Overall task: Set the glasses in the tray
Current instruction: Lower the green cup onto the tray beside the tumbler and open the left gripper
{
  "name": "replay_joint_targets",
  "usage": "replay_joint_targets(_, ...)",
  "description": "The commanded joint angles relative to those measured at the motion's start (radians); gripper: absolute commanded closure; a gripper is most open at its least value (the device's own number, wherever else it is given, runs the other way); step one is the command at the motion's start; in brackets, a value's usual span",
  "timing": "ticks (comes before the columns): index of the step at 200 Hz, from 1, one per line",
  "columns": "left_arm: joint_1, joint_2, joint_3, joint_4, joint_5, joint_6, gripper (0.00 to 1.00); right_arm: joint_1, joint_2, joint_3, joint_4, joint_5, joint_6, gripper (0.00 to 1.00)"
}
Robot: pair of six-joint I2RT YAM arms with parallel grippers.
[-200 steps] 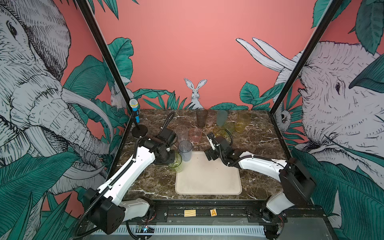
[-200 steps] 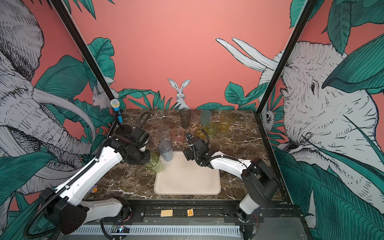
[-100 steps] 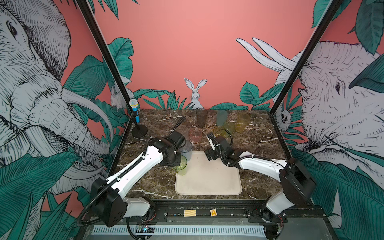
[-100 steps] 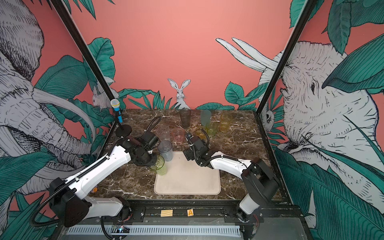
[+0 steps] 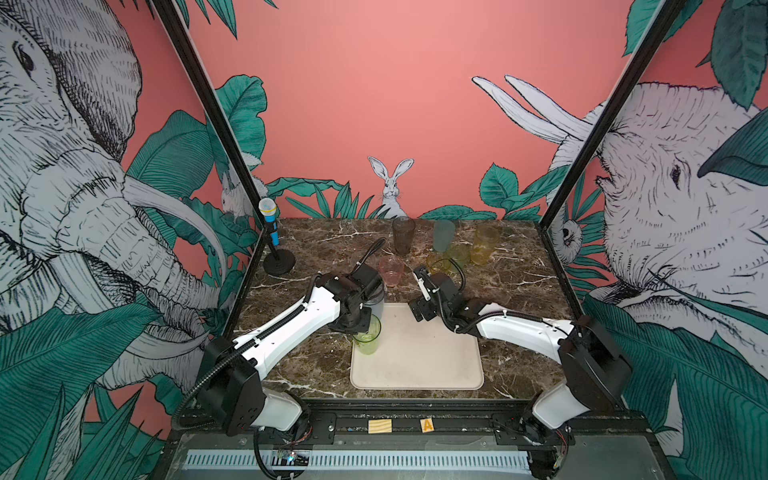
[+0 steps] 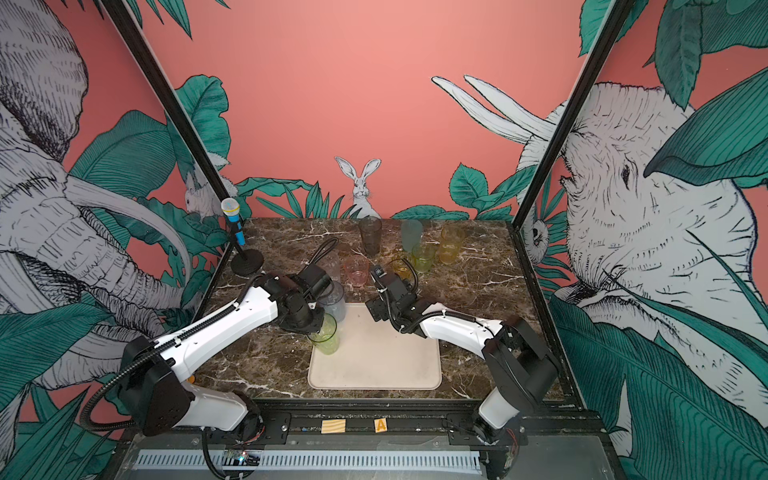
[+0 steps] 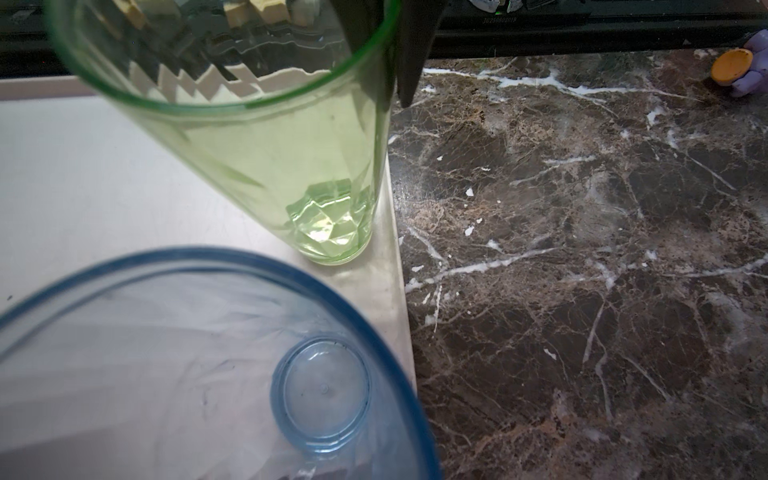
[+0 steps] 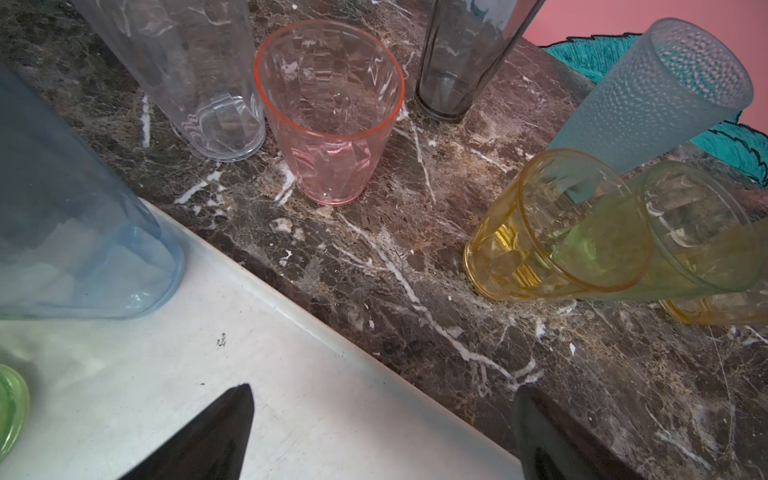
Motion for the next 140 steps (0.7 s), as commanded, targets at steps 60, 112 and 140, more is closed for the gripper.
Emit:
replay_joint_targets(60,-0.005,0.031,0.039,0.024,-0.010,-0.030,1.00,0.009,0.009,0.022,0.013,0.020,-0.007,0.01)
replay_joint_targets(112,-0.005,0.040,0.047,0.033,-0.014,-0.039,1.00,0.011,0.010,0.024,0.011,0.021,-0.008,0.01)
replay_joint_targets(140,-0.005,0.051,0.054,0.036,-0.008,-0.036,1.00,0.011,0.012,0.025,0.011,0.023,-0.008,0.01)
